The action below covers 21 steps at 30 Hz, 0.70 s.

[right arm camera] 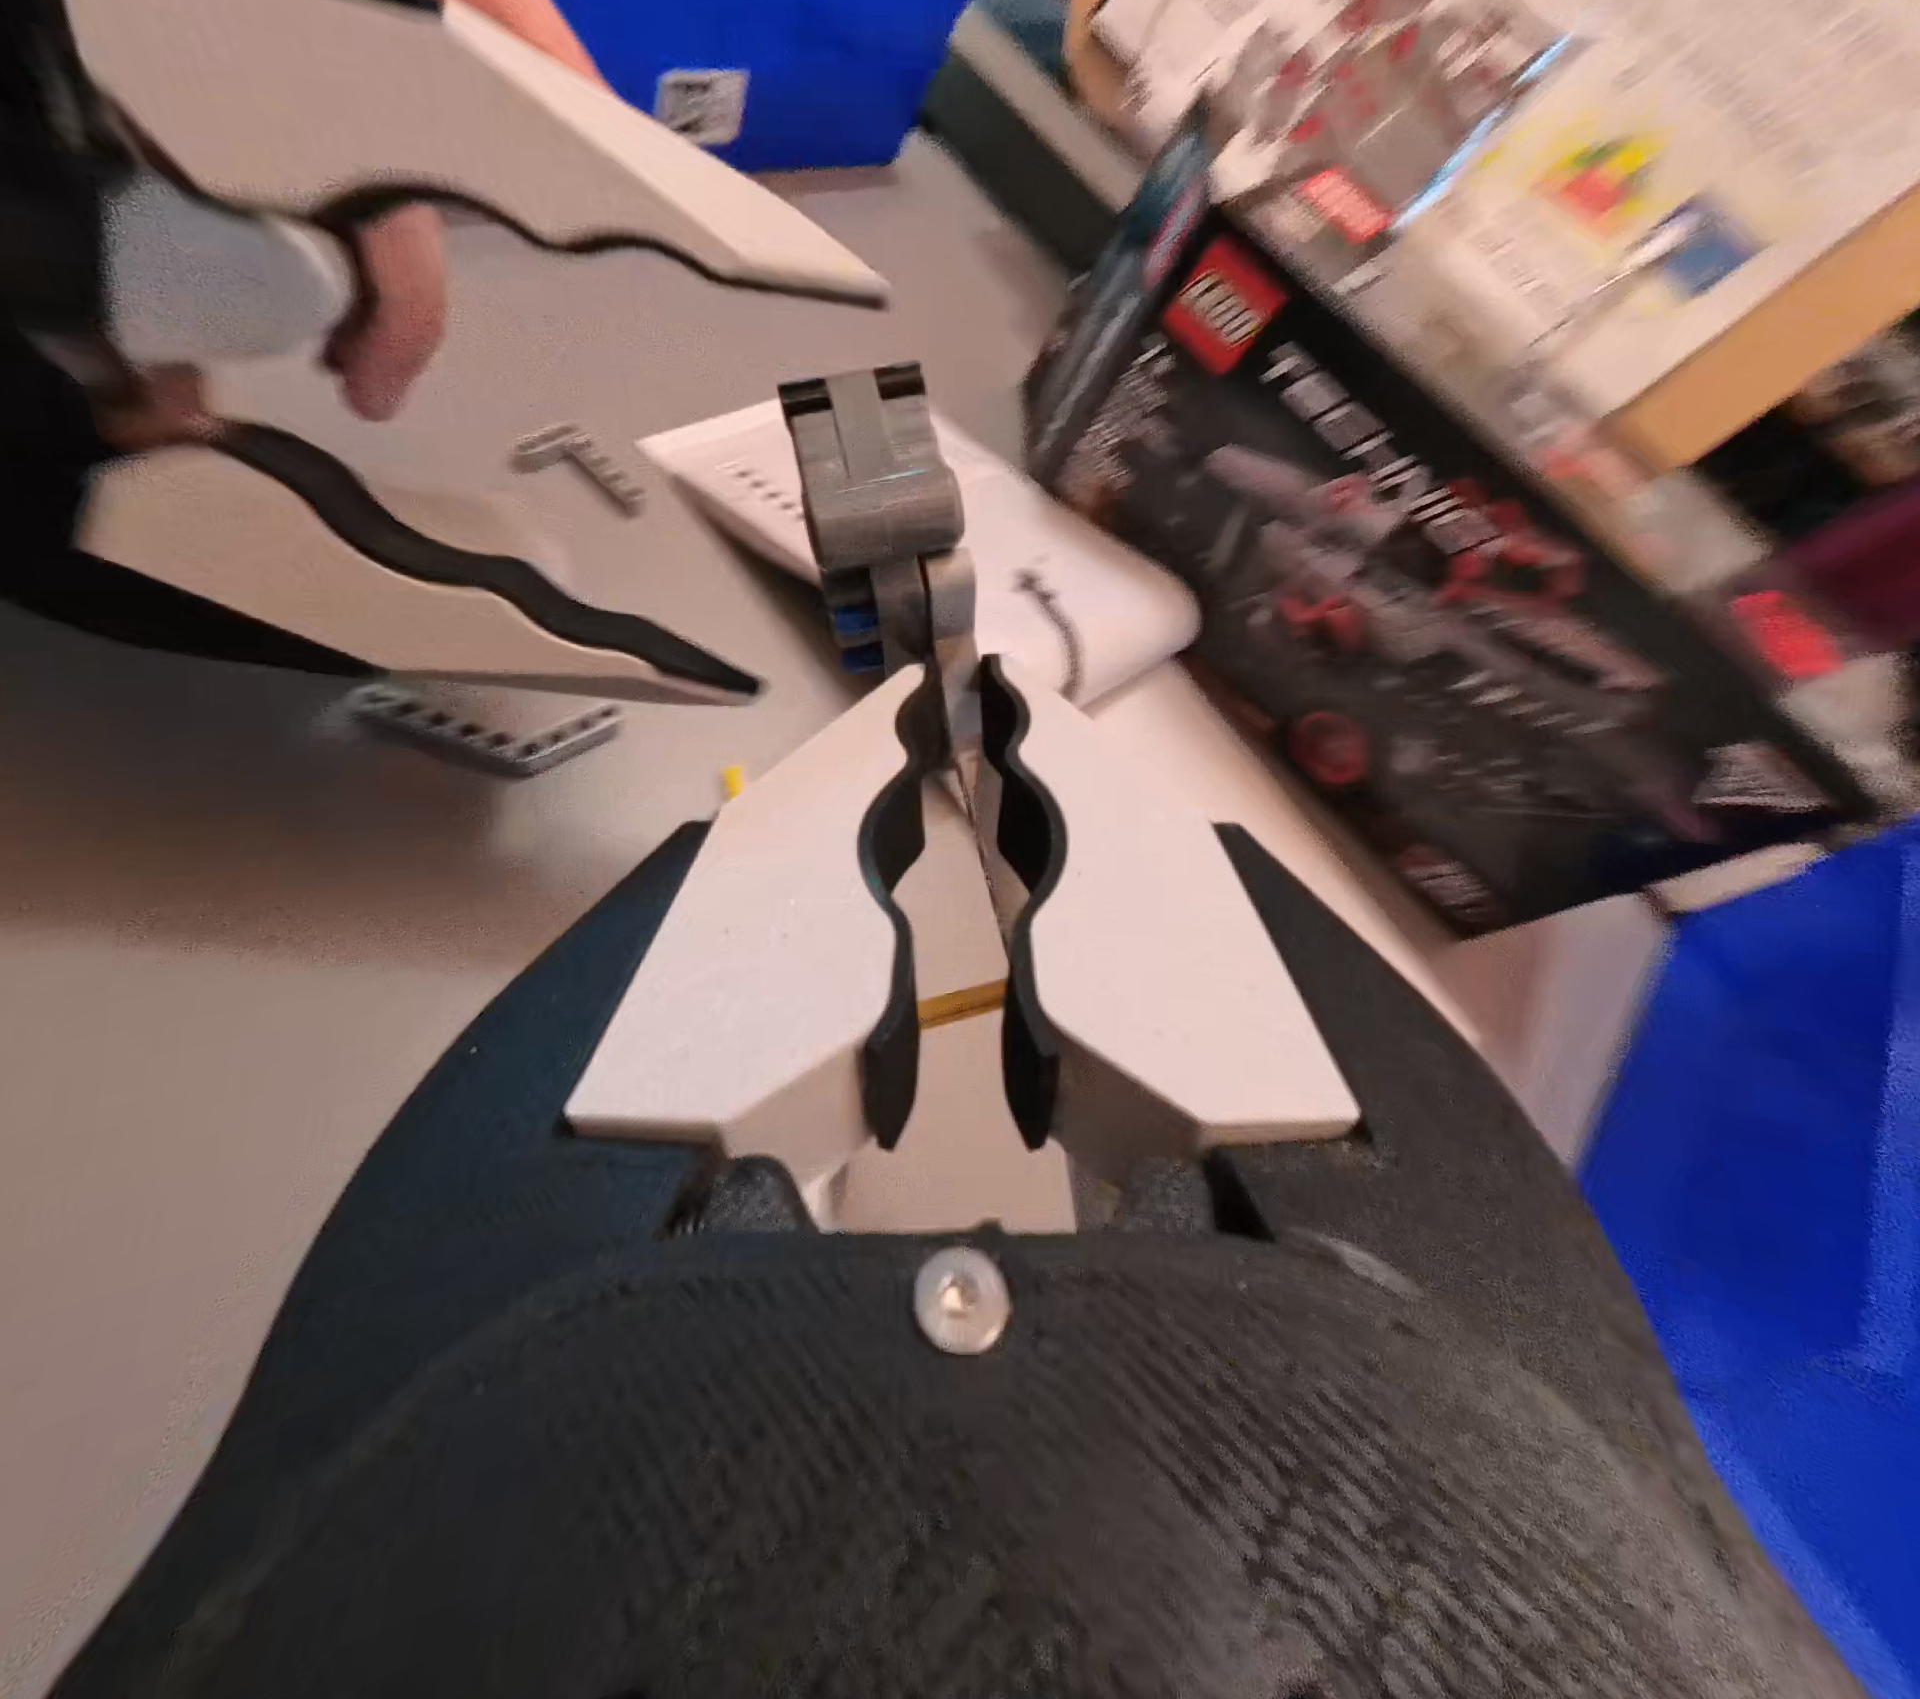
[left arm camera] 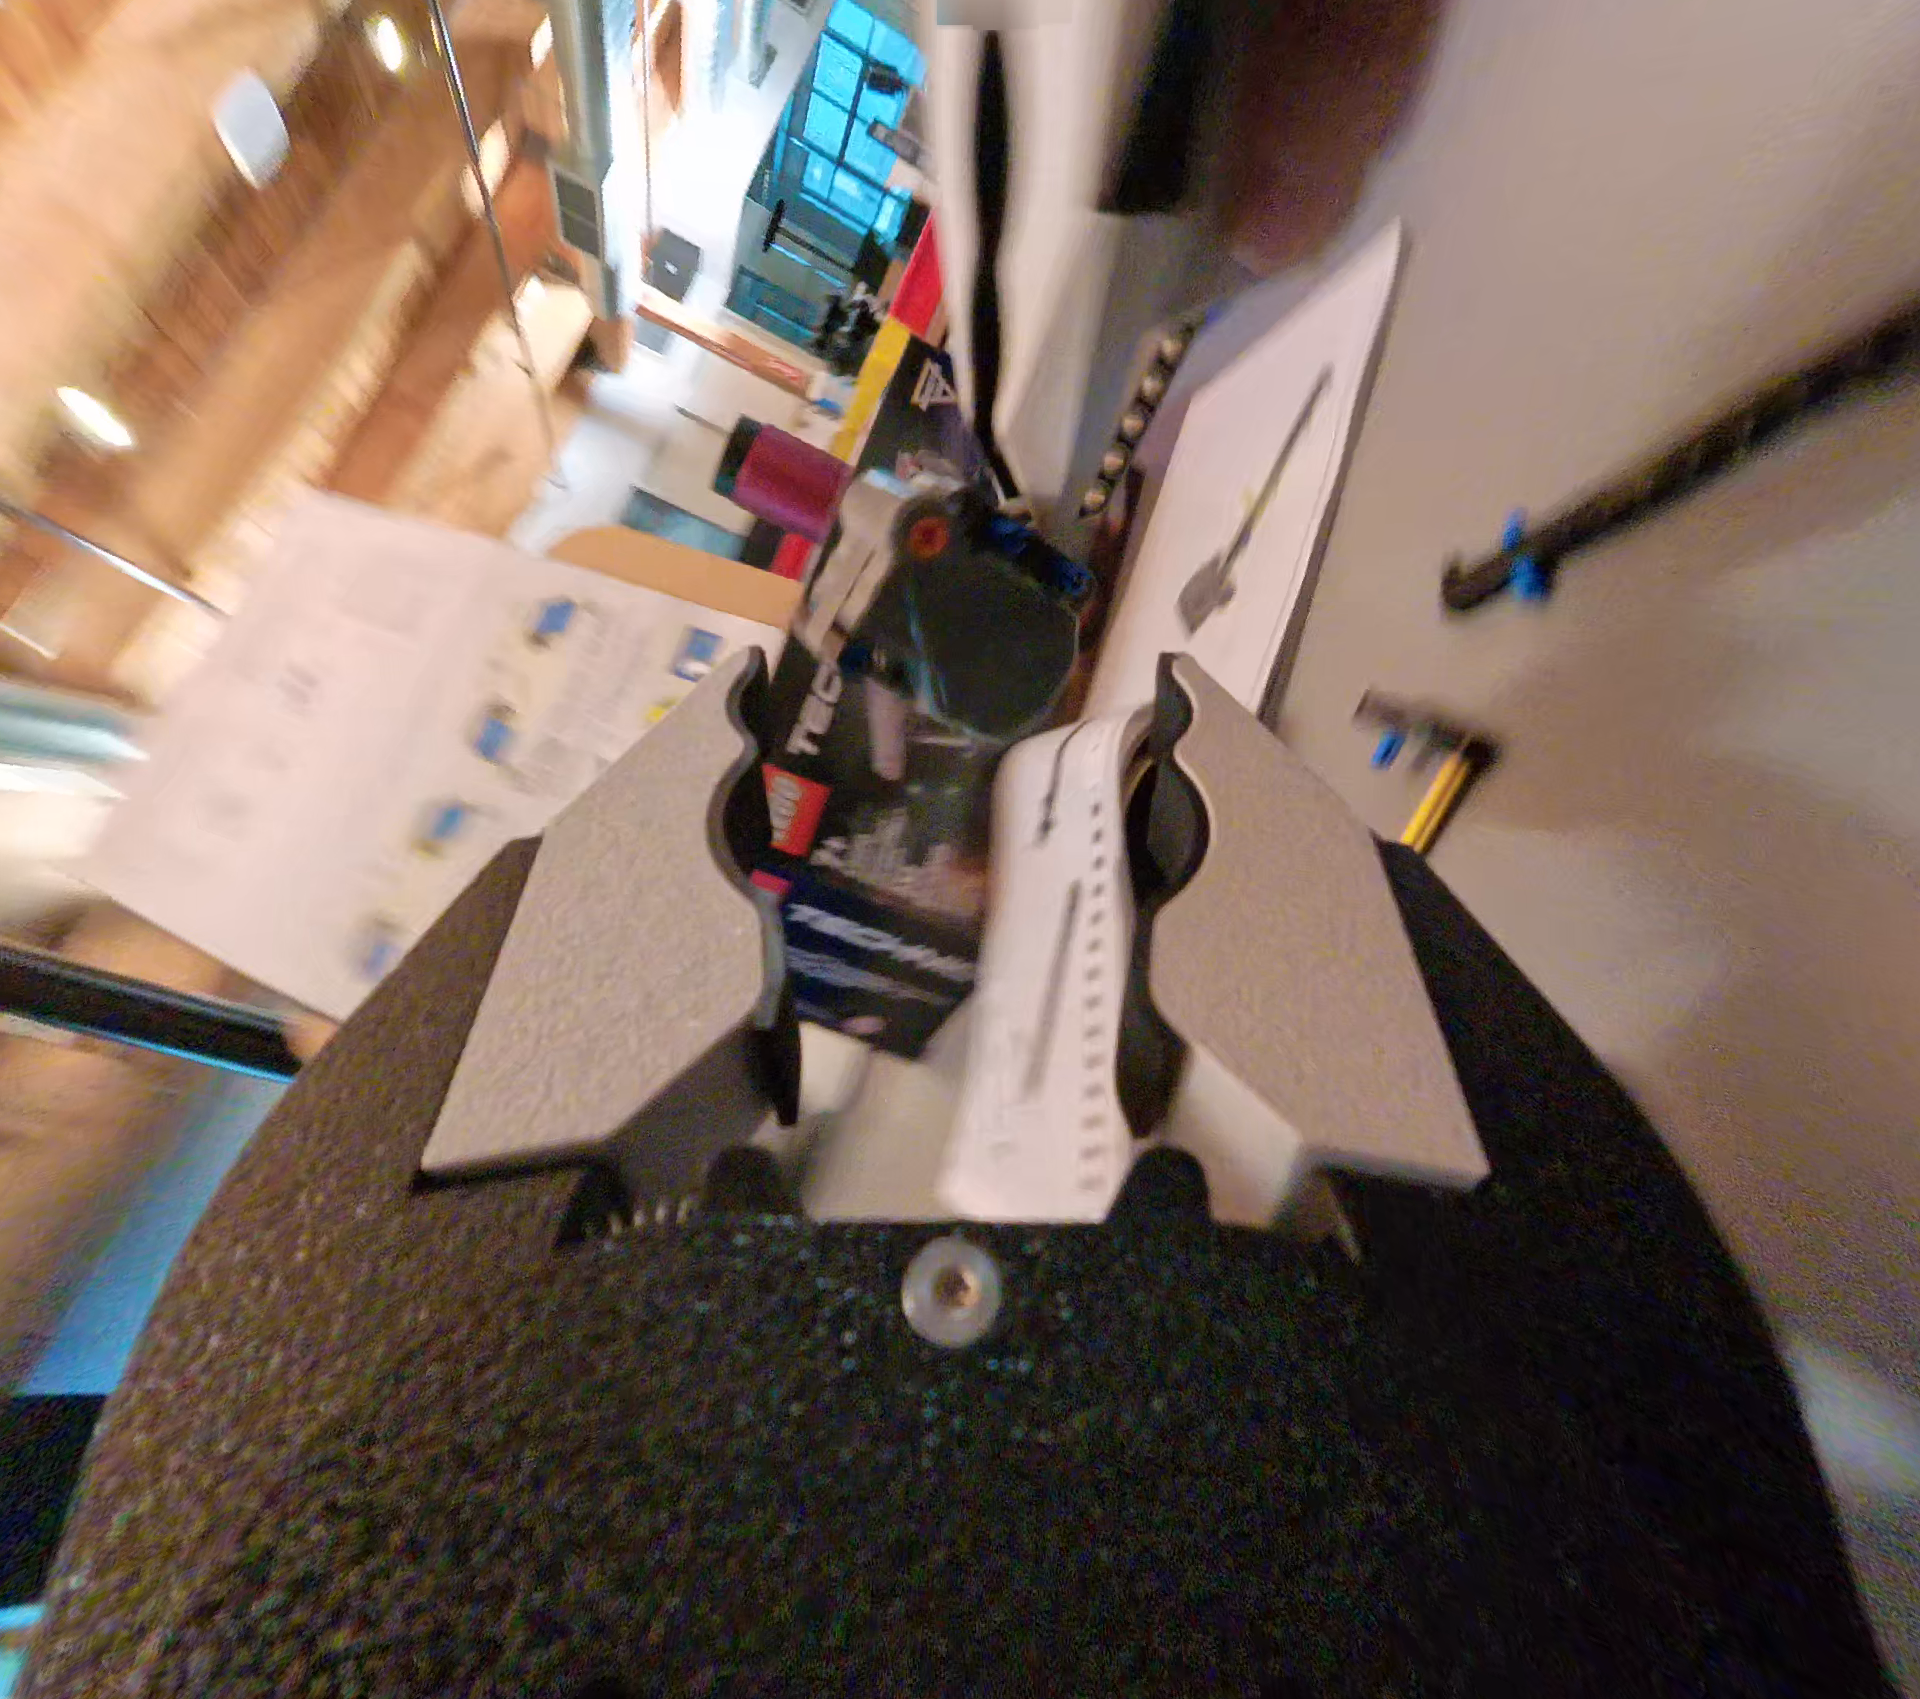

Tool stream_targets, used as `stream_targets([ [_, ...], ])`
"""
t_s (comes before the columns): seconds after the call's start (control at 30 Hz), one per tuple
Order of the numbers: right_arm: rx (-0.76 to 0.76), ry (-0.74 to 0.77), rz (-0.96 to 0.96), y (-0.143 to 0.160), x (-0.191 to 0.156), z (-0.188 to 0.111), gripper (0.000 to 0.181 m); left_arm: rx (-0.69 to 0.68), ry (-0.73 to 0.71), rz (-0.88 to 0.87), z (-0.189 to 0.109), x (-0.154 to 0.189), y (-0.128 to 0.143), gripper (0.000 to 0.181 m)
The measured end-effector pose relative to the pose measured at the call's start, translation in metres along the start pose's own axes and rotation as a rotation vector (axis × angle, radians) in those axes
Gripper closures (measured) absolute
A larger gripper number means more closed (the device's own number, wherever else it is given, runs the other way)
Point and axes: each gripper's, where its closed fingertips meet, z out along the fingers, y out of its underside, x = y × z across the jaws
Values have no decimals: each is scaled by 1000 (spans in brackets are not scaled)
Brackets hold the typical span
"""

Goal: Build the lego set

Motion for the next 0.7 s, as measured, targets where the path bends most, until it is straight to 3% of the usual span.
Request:
stream_targets([
  [0.17,186,280,-303,-37,15,-15,175,264,341,-1123,-11,-23,-22,96],
  [0.2,209,278,-373,-42,8,-15,176,314,407,-1295,-13,-29,-22,88],
  [0.27,270,333,-481,-52,0,-18,175,394,497,-1501,-17,-37,-19,87],
  [0.33,316,286,-579,-57,-20,-14,176,418,572,-1519,-22,-34,-23,94],
  [0.43,325,250,-720,-56,-40,-9,175,331,729,-1339,-29,-7,-32,89],
  [0.6,385,232,-901,-54,-55,-12,176,339,797,-1213,-40,3,-36,123],
  [0.7,410,242,-932,-55,-59,-12,176,313,841,-1193,-43,9,-34,124],
])
